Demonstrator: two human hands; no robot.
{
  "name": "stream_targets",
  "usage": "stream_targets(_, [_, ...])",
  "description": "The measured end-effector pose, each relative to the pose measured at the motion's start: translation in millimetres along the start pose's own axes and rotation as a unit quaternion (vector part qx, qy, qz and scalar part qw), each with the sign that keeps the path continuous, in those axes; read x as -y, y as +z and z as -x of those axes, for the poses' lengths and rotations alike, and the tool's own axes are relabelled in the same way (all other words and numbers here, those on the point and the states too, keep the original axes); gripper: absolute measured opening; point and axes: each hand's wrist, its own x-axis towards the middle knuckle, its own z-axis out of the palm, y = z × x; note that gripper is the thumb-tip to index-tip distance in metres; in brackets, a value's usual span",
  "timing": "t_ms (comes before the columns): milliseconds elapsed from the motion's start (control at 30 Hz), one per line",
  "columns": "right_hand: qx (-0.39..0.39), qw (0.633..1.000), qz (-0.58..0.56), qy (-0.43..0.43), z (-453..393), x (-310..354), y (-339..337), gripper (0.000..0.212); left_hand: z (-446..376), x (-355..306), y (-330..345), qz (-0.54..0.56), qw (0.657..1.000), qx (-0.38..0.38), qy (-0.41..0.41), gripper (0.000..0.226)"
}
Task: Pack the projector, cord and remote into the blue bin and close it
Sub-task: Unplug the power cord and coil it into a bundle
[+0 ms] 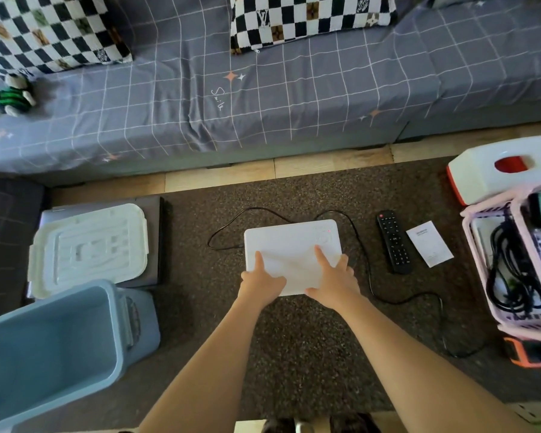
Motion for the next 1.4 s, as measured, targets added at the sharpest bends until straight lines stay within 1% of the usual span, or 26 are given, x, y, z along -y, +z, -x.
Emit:
stream_targets(67, [-0.004,1.0,-0.03,0.003,4,-3,0,0.091,7,-9,4,-0.033,0.999,-0.012,-0.01,0.085])
stream_targets(133, [-0.036,0.998,-0.051,0.009,11,-10,-1,0.084,17,-23,15,-0.101,0.994,-0.038,0.005,0.077])
stream_targets(233, [-0.103,0.992,-0.071,0.015,27,-32,-4,0.068,36,-50,41,-0.162,0.981,-0.053,0.091,0.061])
stream_targets(300, [-0.121,0.988,-0.095,0.019,37,-56,-5,0.06,47,-67,63,-0.189,0.97,-0.037,0.15,0.054])
stream_targets(367, [-0.121,0.984,-0.123,0.046,49,-88,-7,0.054,60,-83,91,-0.219,0.955,-0.008,0.201,0.048])
stream_targets(500, [-0.131,0.968,-0.182,0.11,77,-163,-4,0.038,88,-106,156,-0.274,0.928,0.07,0.245,0.041])
stream_targets(567, [-0.135,0.958,-0.207,0.145,87,-195,-3,0.033,99,-114,186,-0.306,0.908,0.101,0.268,0.043])
stream_targets(667, [-0.139,0.938,-0.236,0.213,102,-242,2,0.026,114,-128,232,-0.363,0.868,0.135,0.31,0.046])
stream_targets(700, [-0.143,0.931,-0.239,0.236,106,-255,4,0.023,118,-132,246,-0.385,0.852,0.144,0.323,0.047])
stream_targets(767, [-0.161,0.916,-0.248,0.273,114,-286,9,0.018,129,-142,276,-0.441,0.808,0.157,0.358,0.051])
stream_targets(867, [-0.192,0.899,-0.249,0.304,118,-318,11,0.02,135,-151,306,-0.506,0.739,0.176,0.408,0.061])
stream_targets(933, [-0.184,0.896,-0.24,0.326,117,-337,8,0.024,136,-156,326,-0.537,0.703,0.192,0.425,0.065])
stream_targets(967, [-0.161,0.9,-0.226,0.337,115,-345,7,0.025,135,-158,334,-0.552,0.691,0.197,0.423,0.067])
stream_targets(1067, [-0.048,0.917,-0.177,0.354,111,-364,8,0.026,130,-164,354,-0.594,0.662,0.196,0.413,0.074])
stream_targets(1100, [-0.034,0.92,-0.179,0.348,109,-371,12,0.029,128,-165,360,-0.606,0.653,0.192,0.412,0.076])
stream_targets(1133, [-0.05,0.92,-0.191,0.339,108,-377,16,0.032,127,-167,365,-0.614,0.646,0.189,0.411,0.077])
stream_targets(1167, [-0.097,0.915,-0.218,0.326,106,-383,20,0.036,126,-167,370,-0.62,0.64,0.186,0.413,0.078])
stream_targets(1233, [-0.209,0.887,-0.287,0.296,102,-390,23,0.044,124,-168,380,-0.627,0.631,0.179,0.42,0.076])
stream_targets(1267, [-0.238,0.872,-0.32,0.282,99,-392,22,0.047,124,-170,384,-0.631,0.629,0.176,0.419,0.075])
stream_targets(1333, [-0.267,0.847,-0.377,0.263,92,-395,18,0.048,121,-174,393,-0.646,0.626,0.17,0.401,0.072])
stream_targets(1400, [-0.282,0.833,-0.402,0.253,86,-396,15,0.053,118,-178,399,-0.668,0.62,0.166,0.376,0.07])
